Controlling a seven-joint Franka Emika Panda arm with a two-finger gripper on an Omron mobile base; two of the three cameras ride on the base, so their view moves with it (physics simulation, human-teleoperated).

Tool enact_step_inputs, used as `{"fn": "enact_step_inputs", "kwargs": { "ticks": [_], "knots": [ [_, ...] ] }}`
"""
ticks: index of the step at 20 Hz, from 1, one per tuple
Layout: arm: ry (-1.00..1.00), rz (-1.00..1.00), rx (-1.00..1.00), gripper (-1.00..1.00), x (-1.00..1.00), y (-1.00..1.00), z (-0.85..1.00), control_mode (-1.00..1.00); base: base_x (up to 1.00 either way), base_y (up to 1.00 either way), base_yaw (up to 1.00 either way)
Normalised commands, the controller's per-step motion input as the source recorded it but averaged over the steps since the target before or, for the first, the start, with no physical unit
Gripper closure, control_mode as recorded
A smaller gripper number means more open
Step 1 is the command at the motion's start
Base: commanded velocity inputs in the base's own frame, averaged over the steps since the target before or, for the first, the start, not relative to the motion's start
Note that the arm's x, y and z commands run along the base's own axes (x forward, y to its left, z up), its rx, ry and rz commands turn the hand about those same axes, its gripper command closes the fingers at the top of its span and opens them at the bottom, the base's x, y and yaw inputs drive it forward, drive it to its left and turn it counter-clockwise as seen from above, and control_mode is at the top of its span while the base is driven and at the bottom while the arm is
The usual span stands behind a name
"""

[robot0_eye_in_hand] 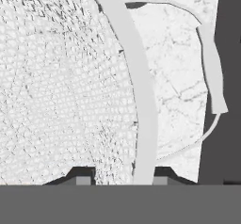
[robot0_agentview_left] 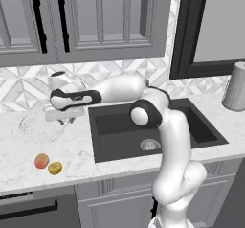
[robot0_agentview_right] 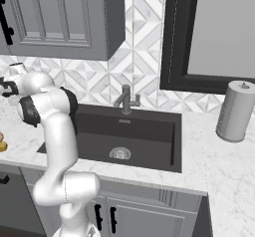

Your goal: Put the colander in the sink, put the kiwi, peach in the colander, and turn on the sink faucet and pour water over the colander.

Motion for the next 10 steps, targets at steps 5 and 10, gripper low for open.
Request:
{"fn": "enact_step_inputs", "kwargs": {
  "ticks": [5, 10],
  "knots": [
    [0.0, 0.0, 0.04, 1.0, -0.44, -0.85, 0.0, -1.0, 0.0, 0.0, 0.0],
    [0.04, 0.0, 0.03, 1.0, -0.39, -1.0, 0.01, -1.0, 0.0, 0.0, 0.0]
  ]
}}
